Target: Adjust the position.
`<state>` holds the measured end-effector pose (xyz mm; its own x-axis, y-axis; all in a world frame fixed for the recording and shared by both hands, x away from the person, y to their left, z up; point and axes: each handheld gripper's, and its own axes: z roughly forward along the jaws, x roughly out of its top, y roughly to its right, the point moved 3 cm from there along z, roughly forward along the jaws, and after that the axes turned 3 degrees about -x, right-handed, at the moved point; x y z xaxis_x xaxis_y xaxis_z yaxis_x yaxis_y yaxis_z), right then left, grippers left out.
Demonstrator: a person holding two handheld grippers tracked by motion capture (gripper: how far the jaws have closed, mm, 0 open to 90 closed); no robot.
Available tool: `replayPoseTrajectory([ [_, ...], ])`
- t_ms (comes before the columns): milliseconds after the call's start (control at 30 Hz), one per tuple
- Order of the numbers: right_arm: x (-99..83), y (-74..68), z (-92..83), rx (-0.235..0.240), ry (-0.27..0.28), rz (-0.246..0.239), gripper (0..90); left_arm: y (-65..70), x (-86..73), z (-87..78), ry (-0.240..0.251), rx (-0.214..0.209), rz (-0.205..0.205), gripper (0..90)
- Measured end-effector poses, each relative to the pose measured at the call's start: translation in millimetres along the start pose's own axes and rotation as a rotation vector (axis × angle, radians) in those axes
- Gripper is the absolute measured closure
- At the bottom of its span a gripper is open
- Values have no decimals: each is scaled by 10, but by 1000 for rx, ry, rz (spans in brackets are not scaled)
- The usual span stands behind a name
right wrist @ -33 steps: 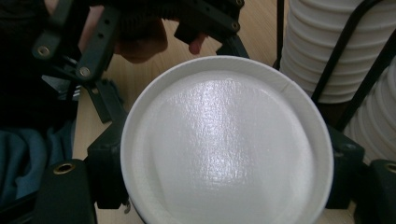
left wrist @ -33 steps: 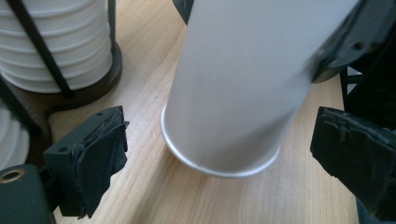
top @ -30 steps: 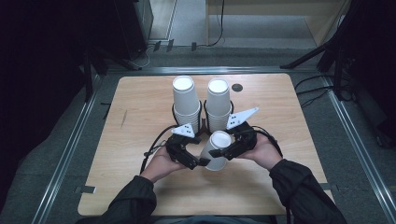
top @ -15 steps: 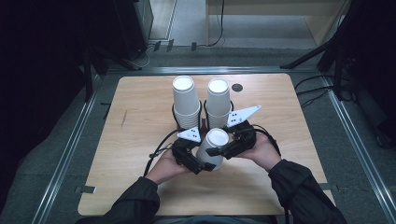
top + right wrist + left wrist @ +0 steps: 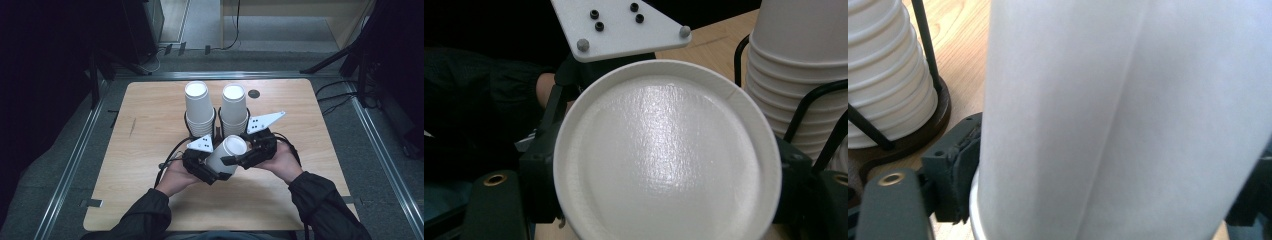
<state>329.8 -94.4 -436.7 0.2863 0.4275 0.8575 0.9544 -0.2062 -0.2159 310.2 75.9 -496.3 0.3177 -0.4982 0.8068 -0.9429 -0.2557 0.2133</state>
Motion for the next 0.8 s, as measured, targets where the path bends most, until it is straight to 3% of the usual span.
replayPoseTrajectory([
  [133,-3,7,-17,9,8,4,216,-12,23,-27,-19,-25,-2,145],
  [200,-4,4,-32,4,4,6,150,-33,27,-54,-23,-33,-22,148],
  [333,-29,23,-67,-10,-12,-1,137,-72,32,-141,-43,-8,-19,148],
  [600,-185,63,-64,-50,-97,0,137,-121,42,-357,-86,38,-33,147],
  [700,-232,83,-65,-63,-114,6,139,-127,42,-422,-114,65,-21,146],
  [800,-287,99,-67,-69,-130,14,142,-159,18,-460,-156,61,-31,144],
])
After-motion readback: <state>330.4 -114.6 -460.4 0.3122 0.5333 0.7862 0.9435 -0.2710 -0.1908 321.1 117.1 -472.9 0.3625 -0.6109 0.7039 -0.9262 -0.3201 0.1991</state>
